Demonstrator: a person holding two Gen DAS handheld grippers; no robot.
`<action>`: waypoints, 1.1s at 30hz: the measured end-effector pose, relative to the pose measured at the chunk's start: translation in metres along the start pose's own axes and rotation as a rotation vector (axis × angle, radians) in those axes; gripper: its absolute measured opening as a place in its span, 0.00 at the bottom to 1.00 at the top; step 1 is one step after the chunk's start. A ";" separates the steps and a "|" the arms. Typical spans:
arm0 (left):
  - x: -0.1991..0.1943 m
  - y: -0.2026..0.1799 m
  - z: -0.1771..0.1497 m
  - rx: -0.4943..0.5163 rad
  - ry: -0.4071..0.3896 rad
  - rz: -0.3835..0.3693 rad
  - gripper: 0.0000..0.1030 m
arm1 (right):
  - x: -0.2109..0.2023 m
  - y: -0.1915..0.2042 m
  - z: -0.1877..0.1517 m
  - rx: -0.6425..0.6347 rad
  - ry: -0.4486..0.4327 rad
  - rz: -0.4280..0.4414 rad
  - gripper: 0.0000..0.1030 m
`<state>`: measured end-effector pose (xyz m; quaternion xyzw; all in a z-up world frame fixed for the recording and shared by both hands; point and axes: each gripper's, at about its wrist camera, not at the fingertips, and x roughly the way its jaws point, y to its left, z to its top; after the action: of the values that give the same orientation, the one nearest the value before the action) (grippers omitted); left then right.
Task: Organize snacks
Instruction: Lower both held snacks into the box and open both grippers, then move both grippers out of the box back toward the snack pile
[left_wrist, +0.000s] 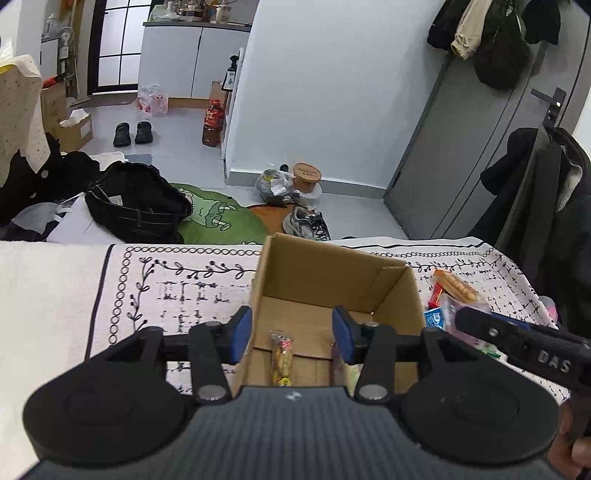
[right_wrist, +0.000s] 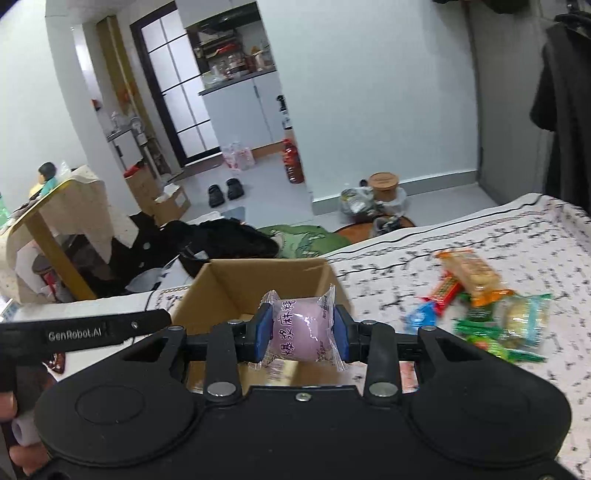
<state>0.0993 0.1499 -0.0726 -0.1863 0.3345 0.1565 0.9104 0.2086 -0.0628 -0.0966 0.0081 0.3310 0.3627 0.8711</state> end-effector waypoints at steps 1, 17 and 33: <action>0.000 0.002 0.000 -0.004 0.001 0.001 0.47 | 0.003 0.003 0.001 0.002 0.003 0.010 0.34; 0.000 0.008 -0.003 -0.062 0.030 0.014 0.70 | 0.000 0.004 0.005 0.046 -0.014 0.026 0.58; -0.005 -0.041 -0.013 0.014 0.006 -0.002 1.00 | -0.045 -0.048 -0.009 0.097 -0.008 -0.093 0.94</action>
<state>0.1046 0.1074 -0.0688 -0.1809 0.3381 0.1527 0.9108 0.2094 -0.1290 -0.0900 0.0366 0.3449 0.3054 0.8868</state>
